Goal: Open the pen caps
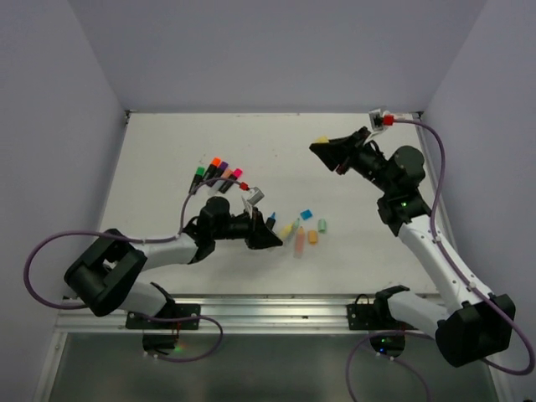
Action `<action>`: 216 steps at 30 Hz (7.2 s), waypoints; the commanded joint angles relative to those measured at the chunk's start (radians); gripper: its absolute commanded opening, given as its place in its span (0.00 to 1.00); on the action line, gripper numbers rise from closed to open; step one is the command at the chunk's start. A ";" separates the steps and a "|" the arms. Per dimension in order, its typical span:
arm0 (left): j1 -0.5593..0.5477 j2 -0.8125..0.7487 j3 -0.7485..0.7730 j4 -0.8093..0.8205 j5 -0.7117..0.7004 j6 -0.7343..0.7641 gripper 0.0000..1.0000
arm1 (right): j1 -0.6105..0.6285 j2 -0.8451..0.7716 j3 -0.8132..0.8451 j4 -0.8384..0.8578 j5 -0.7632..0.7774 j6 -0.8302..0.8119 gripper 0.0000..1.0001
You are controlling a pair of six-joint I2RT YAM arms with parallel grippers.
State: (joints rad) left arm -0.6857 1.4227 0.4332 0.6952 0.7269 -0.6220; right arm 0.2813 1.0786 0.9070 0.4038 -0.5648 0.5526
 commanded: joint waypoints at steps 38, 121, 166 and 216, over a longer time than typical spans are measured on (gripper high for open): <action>0.032 0.197 0.269 -0.536 -0.807 0.125 0.26 | 0.222 0.712 0.179 -0.543 0.342 -0.094 0.07; 0.219 0.576 0.817 -0.973 -0.867 0.418 0.33 | 0.228 0.170 0.052 -0.651 0.510 -0.177 0.98; -0.037 0.047 0.487 -0.679 -0.747 0.421 0.00 | 0.237 0.537 0.159 -0.405 0.278 0.254 0.78; 0.167 -0.194 0.348 -0.548 -0.141 0.286 0.62 | 0.179 0.346 0.024 -0.056 -0.098 0.083 0.00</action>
State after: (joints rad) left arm -0.5182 1.2488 0.7937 0.0742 0.4477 -0.3065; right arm 0.4629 1.4738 0.9398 0.2398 -0.5705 0.6647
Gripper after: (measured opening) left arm 0.638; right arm 0.201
